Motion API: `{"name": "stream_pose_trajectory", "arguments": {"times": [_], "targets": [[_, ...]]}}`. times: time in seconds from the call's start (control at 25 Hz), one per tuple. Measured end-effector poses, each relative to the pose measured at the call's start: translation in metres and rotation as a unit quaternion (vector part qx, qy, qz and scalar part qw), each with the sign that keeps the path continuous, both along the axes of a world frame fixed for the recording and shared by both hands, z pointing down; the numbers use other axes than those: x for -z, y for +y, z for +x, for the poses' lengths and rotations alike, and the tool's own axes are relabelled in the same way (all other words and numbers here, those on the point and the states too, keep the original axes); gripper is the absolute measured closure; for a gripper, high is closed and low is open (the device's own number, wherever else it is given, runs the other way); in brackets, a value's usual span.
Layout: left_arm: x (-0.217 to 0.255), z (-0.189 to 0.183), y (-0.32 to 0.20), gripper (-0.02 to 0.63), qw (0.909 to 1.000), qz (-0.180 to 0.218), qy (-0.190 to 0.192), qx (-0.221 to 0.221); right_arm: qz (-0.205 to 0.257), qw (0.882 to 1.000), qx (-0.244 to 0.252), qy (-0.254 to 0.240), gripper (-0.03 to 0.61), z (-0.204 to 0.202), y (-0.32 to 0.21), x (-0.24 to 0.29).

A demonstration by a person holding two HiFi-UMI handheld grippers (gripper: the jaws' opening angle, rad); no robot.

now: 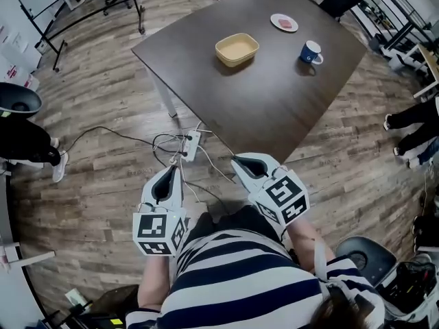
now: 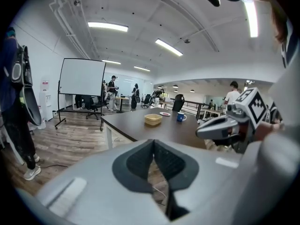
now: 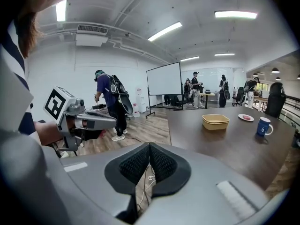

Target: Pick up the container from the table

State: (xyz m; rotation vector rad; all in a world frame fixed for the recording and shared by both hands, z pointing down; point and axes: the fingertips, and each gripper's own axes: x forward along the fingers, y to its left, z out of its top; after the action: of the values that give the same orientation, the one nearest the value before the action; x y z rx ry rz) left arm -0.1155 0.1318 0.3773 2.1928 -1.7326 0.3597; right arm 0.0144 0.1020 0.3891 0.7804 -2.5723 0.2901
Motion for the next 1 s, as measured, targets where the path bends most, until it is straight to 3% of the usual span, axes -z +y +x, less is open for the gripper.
{"name": "stream_pose_trajectory", "arguments": {"times": [0.4,0.64,1.0], "targets": [[0.005,-0.079,-0.011,0.614,0.9995,-0.004,-0.013,-0.027,0.019,0.999,-0.038,0.026,0.572,-0.065,-0.028,0.007],[-0.003,-0.096,-0.020,0.614,0.9995,-0.005,-0.009,-0.029,0.026,0.997,-0.053,0.045,0.563,-0.071,-0.047,0.001],[-0.007,-0.110,-0.054,0.614,0.9992,-0.007,-0.008,-0.037,0.073,0.992,-0.081,0.062,0.520,-0.074,-0.109,0.022]]}}
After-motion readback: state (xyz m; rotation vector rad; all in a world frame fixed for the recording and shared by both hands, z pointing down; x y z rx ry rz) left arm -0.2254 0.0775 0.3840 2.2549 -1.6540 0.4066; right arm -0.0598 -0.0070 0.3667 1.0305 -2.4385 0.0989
